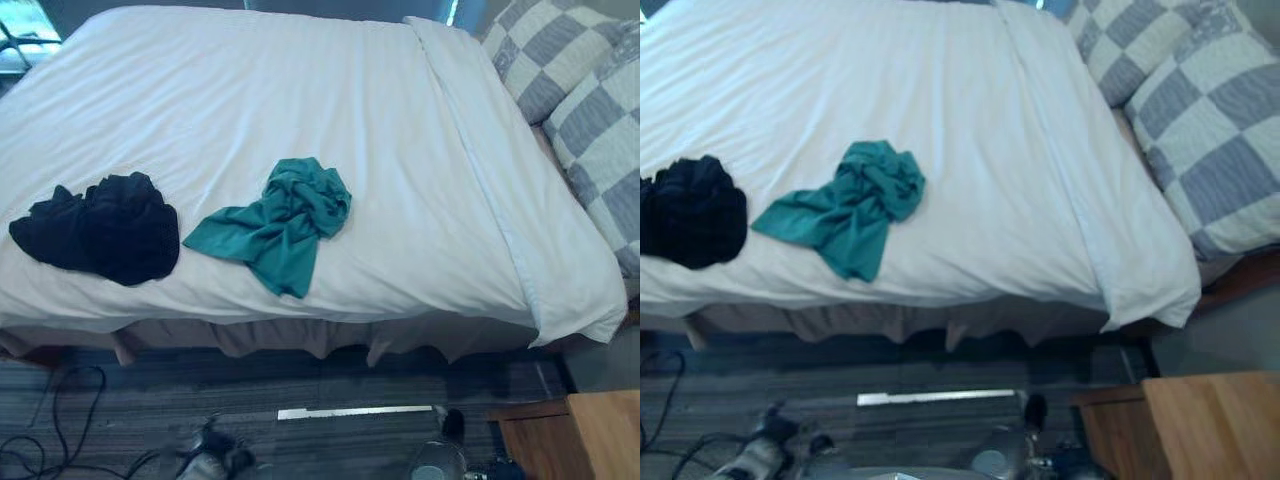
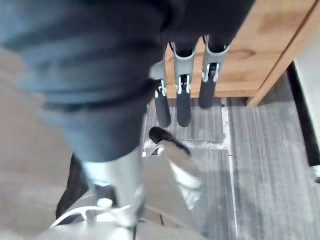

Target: Tidy up the quilt and then pick up the clothes from the bed and put them into the laundry hamper.

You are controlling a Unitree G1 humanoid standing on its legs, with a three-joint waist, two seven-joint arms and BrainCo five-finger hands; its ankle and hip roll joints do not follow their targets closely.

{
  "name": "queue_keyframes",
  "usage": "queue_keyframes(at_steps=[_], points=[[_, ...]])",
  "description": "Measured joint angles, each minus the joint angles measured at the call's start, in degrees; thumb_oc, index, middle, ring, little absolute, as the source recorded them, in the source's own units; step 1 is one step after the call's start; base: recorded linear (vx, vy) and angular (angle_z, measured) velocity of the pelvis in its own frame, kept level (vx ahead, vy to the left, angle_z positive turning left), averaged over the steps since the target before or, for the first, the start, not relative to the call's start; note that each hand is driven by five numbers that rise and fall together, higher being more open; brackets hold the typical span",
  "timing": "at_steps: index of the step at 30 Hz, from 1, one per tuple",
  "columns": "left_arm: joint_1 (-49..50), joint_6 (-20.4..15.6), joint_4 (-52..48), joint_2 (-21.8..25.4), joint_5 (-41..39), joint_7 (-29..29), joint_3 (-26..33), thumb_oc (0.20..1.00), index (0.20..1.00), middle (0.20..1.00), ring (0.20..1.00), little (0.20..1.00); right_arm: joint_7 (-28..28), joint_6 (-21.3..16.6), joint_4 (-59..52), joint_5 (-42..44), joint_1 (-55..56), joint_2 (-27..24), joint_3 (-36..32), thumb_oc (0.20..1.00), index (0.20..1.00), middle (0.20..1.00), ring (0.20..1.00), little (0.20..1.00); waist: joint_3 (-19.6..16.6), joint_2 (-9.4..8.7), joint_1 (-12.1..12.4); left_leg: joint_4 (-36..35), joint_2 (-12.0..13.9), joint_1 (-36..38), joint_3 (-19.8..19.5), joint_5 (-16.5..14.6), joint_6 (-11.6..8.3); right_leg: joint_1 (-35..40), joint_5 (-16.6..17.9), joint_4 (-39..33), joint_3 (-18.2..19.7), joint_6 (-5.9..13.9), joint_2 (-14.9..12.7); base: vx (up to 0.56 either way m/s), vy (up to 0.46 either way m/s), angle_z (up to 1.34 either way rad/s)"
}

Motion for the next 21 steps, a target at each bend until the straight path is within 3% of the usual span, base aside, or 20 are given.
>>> queue_keyframes(at_steps=[1, 2, 3, 4, 5, 6, 7, 8, 9, 10, 11, 13, 14, 15, 16, 18, 19, 20, 21], points=[[0.8, 0.0, 0.1, 0.2, 0.0, 0.0, -0.1, 1.000, 1.000, 1.000, 1.000, 1.000, 0.3, 0.1, -0.2, -0.1, -0.1, -0.2, -0.1, 1.000, 1.000, 1.000, 1.000, 1.000, 0.2, 0.93, 1.0, -2.4, 0.8, 1.4, 0.3, 0.6, 0.86, -2.1, -9.7, 6.3, 0.7, 3.23, 2.4, 0.17, 0.563, 0.06], [1.1, 0.4, 0.9, -0.1, 0.1, -0.2, 0.2, 1.000, 1.000, 1.000, 1.000, 1.000, 1.1, 0.0, -1.0, -0.1, 0.4, -0.3, 0.3, 1.000, 1.000, 1.000, 1.000, 1.000, 0.1, 1.78, 0.6, -7.0, 0.7, 3.1, 0.0, 1.8, 2.24, -3.9, -19.5, 13.9, 2.1, 5.59, 6.3, 0.18, 0.465, 0.00], [1.6, 0.5, 0.6, -0.2, 0.2, -0.4, 0.0, 1.000, 1.000, 1.000, 1.000, 1.000, 1.4, -0.3, -2.4, -0.1, 1.0, -0.4, 1.3, 1.000, 1.000, 1.000, 1.000, 1.000, 0.5, 1.97, 0.5, -9.7, 0.2, 4.2, 0.0, 3.1, 3.85, -4.7, -24.6, 17.0, 3.9, 6.94, 9.1, 0.26, 0.344, 0.17], [2.2, 0.7, 1.2, -0.4, 0.3, -0.8, 0.3, 1.000, 1.000, 1.000, 1.000, 1.000, 2.0, -0.5, -2.5, -0.1, 0.4, -0.2, 2.5, 1.000, 1.000, 1.000, 1.000, 1.000, 0.7, 1.94, 0.1, -11.9, -1.1, 5.5, 0.7, 4.9, 5.12, -4.0, -26.5, 16.2, 2.9, 7.12, 11.6, 0.21, 0.343, 0.04], [3.0, 0.6, 1.0, -0.9, 0.4, -1.2, 0.7, 1.000, 1.000, 1.000, 1.000, 1.000, 2.4, -0.6, -3.8, -0.1, 0.3, -0.5, 3.4, 1.000, 1.000, 1.000, 1.000, 1.000, 0.7, 1.37, -0.1, -13.5, -2.7, 6.6, 2.0, 6.1, 4.48, -2.5, -26.5, 13.1, -1.1, 6.81, 12.3, 0.24, 0.316, -0.11], [3.1, 0.9, 1.3, -2.6, 1.5, -1.6, -0.5, 1.000, 1.000, 1.000, 1.000, 1.000, 2.2, -0.7, -4.1, 0.0, -1.3, -0.9, 4.5, 1.000, 1.000, 1.000, 1.000, 1.000, 2.0, 2.67, -0.8, -15.2, -2.7, 8.0, 2.5, 5.7, 3.29, 2.2, -29.5, 4.9, -2.3, 3.25, 16.3, 0.28, 0.286, 0.17], [2.8, 0.7, 1.1, -3.4, 2.1, -2.0, -1.5, 1.000, 1.000, 1.000, 1.000, 1.000, 2.2, -0.7, -4.3, 0.1, -1.4, -1.3, 4.0, 1.000, 1.000, 1.000, 1.000, 1.000, 2.5, 4.56, -2.5, -16.0, -2.2, 7.9, 1.7, 5.3, 3.58, 4.8, -32.6, 0.1, 0.7, 4.88, 20.3, 0.35, 0.275, 0.49], [2.4, 0.3, 1.1, -3.7, 2.5, -2.4, -1.6, 1.000, 1.000, 1.000, 1.000, 1.000, 2.6, -1.1, -4.8, 0.2, -2.1, -1.4, 4.0, 1.000, 1.000, 1.000, 1.000, 1.000, 2.8, 5.03, -3.3, -15.6, -2.8, 7.9, 1.1, 4.2, 5.09, 5.8, -31.6, -3.1, 5.0, 5.74, 22.0, 0.19, 0.208, 0.54], [1.7, -0.5, -0.2, -4.7, 2.5, -2.3, -0.6, 1.000, 1.000, 1.000, 1.000, 1.000, 2.9, -1.3, -4.1, 0.4, -3.1, -2.1, 4.2, 1.000, 1.000, 1.000, 1.000, 1.000, 3.7, 4.61, -3.0, -11.6, -5.1, 8.2, 0.2, 3.5, 3.76, 4.9, -28.8, -1.3, 6.5, 4.99, 20.4, 0.03, 0.111, 0.23], [1.4, -0.8, -0.6, -5.0, 2.4, -2.4, -0.2, 1.000, 1.000, 1.000, 1.000, 1.000, 2.9, -1.5, -4.3, 0.4, -4.6, -2.2, 4.3, 1.000, 1.000, 1.000, 1.000, 1.000, 4.3, 4.88, -2.7, -8.8, -5.2, 7.6, 0.1, 3.0, 1.70, 4.7, -28.0, -0.6, 6.4, 4.57, 19.1, -0.05, 0.026, -0.15], [0.1, -1.1, -1.1, -5.4, 2.3, -2.2, 0.8, 1.000, 1.000, 1.000, 1.000, 1.000, 2.4, -1.1, -3.9, 0.4, -6.1, -1.9, 4.4, 1.000, 1.000, 1.000, 1.000, 1.000, 5.2, 3.93, -2.6, -3.1, -6.1, 5.6, -0.6, 2.9, 1.45, 5.3, -27.9, -1.0, 6.1, 4.67, 17.1, 0.10, 0.062, -0.08], [-2.4, -1.1, -1.5, -5.3, 1.7, -2.0, 0.7, 1.000, 1.000, 1.000, 1.000, 1.000, 2.4, -1.3, -3.8, 0.2, -7.6, -1.9, 4.6, 1.000, 1.000, 1.000, 1.000, 1.000, 6.4, 3.00, -1.3, 8.4, -5.3, 0.1, -3.6, 3.7, 0.18, 6.2, -26.3, -2.0, 6.1, 3.98, 15.6, 0.15, 0.304, -0.09], [-4.5, -1.1, -3.1, -4.9, 1.1, -1.3, 0.0, 1.000, 1.000, 1.000, 1.000, 1.000, 2.4, -1.2, -1.2, -0.1, -10.0, -1.3, 6.1, 1.000, 1.000, 1.000, 1.000, 1.000, 7.8, 1.58, -0.1, 19.0, -2.9, -6.1, -6.6, 5.1, -3.01, 8.5, -25.2, -4.8, 5.6, 4.08, 14.2, 0.21, 0.669, -0.02], [-4.5, -1.5, -5.1, -5.2, -0.3, -1.0, -0.6, 1.000, 1.000, 1.000, 1.000, 1.000, 2.2, -0.8, 0.5, -0.2, -11.9, -0.8, 5.8, 1.000, 1.000, 1.000, 1.000, 1.000, 7.4, 1.88, -0.2, 12.1, 2.2, -6.0, -2.6, 2.6, -2.58, 11.1, -23.7, -8.0, 4.7, 4.94, 15.2, 0.29, 0.704, -0.20], [-3.9, -1.8, -6.0, -5.8, -0.5, -1.0, -0.8, 1.000, 1.000, 1.000, 1.000, 1.000, 2.1, -0.9, 0.2, -0.3, -12.2, -1.2, 5.7, 1.000, 1.000, 1.000, 1.000, 1.000, 7.2, 2.95, -0.1, 3.0, 5.7, -4.3, -0.6, 2.8, -2.94, 12.1, -23.2, -9.4, 6.2, 5.52, 16.5, 0.37, 0.987, -0.37], [-4.3, -1.8, -7.2, -7.2, -0.3, -1.1, -2.6, 1.000, 1.000, 1.000, 1.000, 1.000, 1.8, -0.9, -0.6, -0.3, -11.2, -3.3, 2.4, 1.000, 1.000, 1.000, 1.000, 1.000, 5.5, 6.24, -0.3, -14.0, 9.8, -0.8, -0.4, 4.3, -3.14, 12.9, -23.0, -11.0, 9.0, 8.10, 17.4, 0.30, 0.771, -0.62], [-4.6, -2.5, -6.5, -7.9, -0.1, -1.0, -3.4, 1.000, 1.000, 1.000, 1.000, 1.000, 1.9, -1.3, -0.1, -0.9, -10.8, -4.0, 1.7, 1.000, 1.000, 1.000, 1.000, 1.000, 4.6, 7.94, 0.6, -13.8, 9.6, -0.8, -2.4, 4.6, -2.91, 12.9, -24.0, -10.5, 9.0, 9.02, 16.3, 0.21, 0.504, -0.53], [-4.4, -2.5, -5.4, -8.8, 0.1, -1.1, -4.1, 1.000, 1.000, 1.000, 1.000, 1.000, 1.8, -0.2, 4.0, -2.1, -11.8, -5.8, 2.5, 1.000, 1.000, 1.000, 1.000, 1.000, 3.9, 8.27, -0.6, -13.7, 7.3, 0.2, -3.8, 4.3, -1.04, 13.5, -24.3, -9.7, 10.0, 10.60, 14.1, 0.14, 0.414, -0.53], [-3.7, -1.9, -5.9, -9.7, 0.1, -1.1, -5.1, 1.000, 1.000, 1.000, 1.000, 1.000, 2.0, 0.0, 2.9, -2.5, -10.2, -7.3, 2.6, 1.000, 1.000, 1.000, 1.000, 1.000, 2.9, 8.42, -1.5, -11.8, 4.7, 0.9, -6.4, 6.3, -2.52, 13.5, -22.7, -8.8, 11.3, 13.47, 11.2, 0.14, 0.496, -0.49]])
